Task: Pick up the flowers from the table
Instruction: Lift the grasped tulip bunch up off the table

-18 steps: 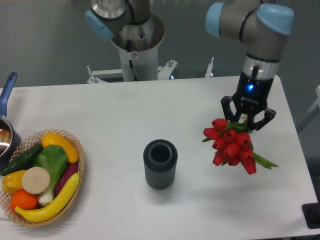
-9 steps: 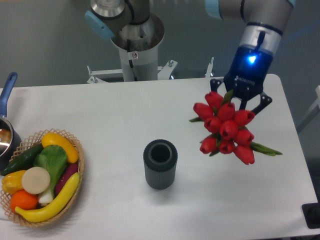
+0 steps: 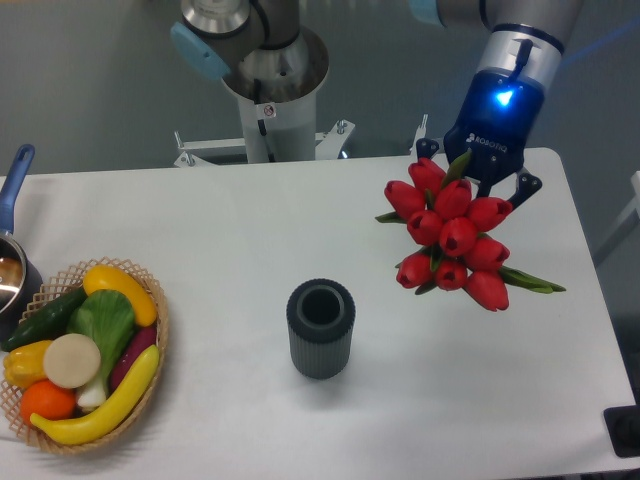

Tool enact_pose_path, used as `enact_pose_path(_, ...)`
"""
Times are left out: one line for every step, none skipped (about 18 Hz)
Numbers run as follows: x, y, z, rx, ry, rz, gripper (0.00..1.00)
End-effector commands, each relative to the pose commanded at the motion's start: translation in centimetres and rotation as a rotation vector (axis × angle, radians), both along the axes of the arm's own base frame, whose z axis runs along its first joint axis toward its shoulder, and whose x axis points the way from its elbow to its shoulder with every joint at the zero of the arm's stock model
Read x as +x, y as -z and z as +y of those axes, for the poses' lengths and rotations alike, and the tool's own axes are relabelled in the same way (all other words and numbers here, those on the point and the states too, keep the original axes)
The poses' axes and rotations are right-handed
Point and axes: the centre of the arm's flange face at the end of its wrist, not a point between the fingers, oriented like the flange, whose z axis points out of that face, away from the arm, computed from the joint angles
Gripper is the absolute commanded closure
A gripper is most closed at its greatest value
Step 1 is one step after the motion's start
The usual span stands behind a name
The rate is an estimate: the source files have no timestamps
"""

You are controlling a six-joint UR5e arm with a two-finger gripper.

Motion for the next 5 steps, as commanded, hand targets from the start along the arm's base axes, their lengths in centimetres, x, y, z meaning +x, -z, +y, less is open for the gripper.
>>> enact_pose_path(-0.09,0.07,-0.15,0.000,-0.003,-0.001,0.66)
enact_pose_path(-0.09,0.07,-0.15,0.000,-0.003,-0.001,0.66)
enact_pose_path(-0.17,-0.08,-0.22,0.000,-0.005,0.000,0.66)
enact_pose_path(-0.18,-0.16,-0.21,0.002,-0.005,0.000,0.66)
enact_pose_path(-0.15,-0.03,-0.21,0.003,-0.005,-0.003,0.66)
